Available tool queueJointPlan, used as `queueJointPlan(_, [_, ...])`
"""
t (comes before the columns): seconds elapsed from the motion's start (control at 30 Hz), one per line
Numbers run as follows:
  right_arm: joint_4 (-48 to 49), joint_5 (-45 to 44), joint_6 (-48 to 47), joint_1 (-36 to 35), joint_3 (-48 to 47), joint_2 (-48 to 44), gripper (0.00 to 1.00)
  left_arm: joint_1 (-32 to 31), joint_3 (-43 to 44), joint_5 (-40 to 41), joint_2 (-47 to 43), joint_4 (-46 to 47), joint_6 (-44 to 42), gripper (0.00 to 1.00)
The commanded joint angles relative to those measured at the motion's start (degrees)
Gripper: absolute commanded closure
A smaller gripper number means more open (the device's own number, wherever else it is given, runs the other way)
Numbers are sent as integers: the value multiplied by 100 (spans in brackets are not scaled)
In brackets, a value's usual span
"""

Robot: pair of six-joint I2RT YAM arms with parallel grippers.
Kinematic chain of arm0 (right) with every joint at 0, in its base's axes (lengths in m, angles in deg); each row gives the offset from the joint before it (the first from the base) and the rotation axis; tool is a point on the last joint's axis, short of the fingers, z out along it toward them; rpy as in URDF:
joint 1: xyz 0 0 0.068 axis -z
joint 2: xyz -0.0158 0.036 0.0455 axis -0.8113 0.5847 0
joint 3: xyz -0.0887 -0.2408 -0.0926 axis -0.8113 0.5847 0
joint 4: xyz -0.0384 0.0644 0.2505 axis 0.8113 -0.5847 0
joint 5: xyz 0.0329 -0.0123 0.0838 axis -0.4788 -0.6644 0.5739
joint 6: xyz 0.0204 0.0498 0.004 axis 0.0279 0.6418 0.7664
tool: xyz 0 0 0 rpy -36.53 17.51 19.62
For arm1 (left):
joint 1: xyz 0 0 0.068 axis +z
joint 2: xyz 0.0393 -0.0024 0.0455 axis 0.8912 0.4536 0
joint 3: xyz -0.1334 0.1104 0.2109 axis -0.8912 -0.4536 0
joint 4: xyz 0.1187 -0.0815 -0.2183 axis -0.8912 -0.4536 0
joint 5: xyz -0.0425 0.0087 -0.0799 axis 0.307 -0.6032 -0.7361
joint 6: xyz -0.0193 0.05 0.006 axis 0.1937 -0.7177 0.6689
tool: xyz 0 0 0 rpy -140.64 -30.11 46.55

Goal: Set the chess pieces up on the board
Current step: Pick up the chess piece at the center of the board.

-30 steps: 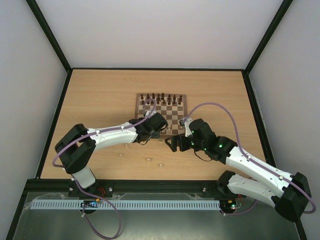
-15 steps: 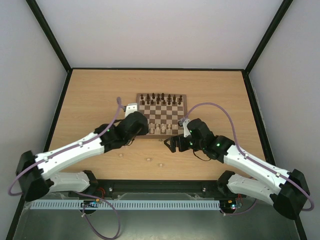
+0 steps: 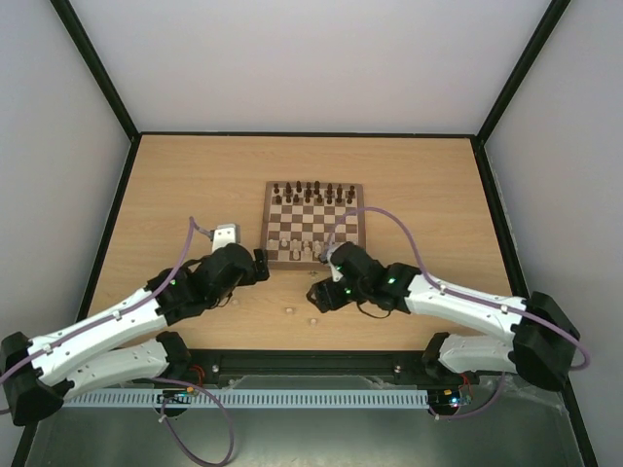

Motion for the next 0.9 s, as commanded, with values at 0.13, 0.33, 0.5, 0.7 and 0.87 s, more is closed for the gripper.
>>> queueJointPlan(0.13, [-521,-1465,238,-1195,-1037,1015,33,-12,-274,116,-778,-388,221,1])
queueJointPlan(0.33, [-804,-2036,400,-1750,-1664,1952,41,-12,-335,78,-1223,-633,339,0])
queueJointPlan(0.5, [-1113,-2347,576,-1939,-2073,2552,53,-21,-381,-28,-1547,-617,352,1])
queueJointPlan(0.7, [-1244,-2341,700,-2041,-2289,2936,59,-21,-388,-66,-1631,-591,345,1])
queueJointPlan(0.87, [-1260,-2279,712,-2117,-2458,3173,62,-21,-404,-40,-1623,-565,314,0])
